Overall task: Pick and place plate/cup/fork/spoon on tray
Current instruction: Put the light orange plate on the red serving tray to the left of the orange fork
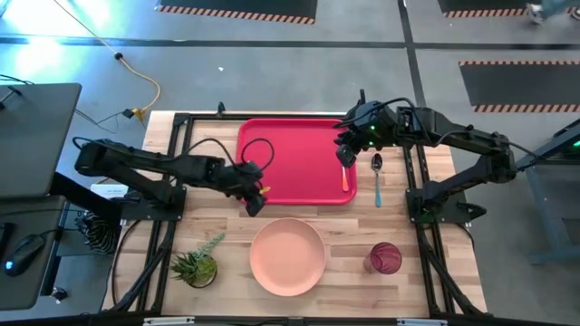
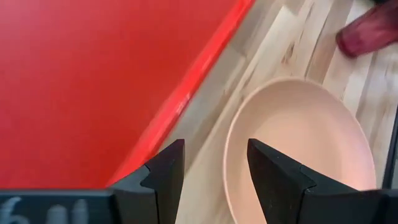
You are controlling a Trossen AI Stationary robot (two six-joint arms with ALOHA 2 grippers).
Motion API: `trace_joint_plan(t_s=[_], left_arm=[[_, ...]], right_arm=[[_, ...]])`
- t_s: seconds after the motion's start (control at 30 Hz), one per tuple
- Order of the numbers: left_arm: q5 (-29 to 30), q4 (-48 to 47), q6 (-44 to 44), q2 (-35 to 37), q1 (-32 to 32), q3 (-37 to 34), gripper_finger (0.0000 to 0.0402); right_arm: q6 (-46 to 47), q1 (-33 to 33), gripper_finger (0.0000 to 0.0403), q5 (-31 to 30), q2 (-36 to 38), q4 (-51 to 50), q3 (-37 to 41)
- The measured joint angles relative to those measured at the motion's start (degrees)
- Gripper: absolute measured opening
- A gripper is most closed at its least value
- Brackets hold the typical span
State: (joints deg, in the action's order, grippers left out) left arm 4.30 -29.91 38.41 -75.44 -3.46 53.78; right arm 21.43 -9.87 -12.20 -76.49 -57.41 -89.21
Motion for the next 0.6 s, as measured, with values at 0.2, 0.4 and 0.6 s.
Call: trace_joint_plan(t_s=[0.2,0.4,0.6], left_arm=[[-5.1,0.1,3.4,-4.2,0.0,0.0,0.0166],[-7.1,0.2,5.7,-7.3,-0.1,0.0,0.0166],[-7.1,0.2,6.5,-10.3,-1.8,0.0,0.0166]], right_arm=[[-1.0,0.0,0.0087,0.0,0.0,-0.3,0.0],[-1.0,0.0,0.0087,0.0,0.0,-0.6,0.0],[-1.2,0.0,0.0087,0.0,0.0,-0.6,0.0]])
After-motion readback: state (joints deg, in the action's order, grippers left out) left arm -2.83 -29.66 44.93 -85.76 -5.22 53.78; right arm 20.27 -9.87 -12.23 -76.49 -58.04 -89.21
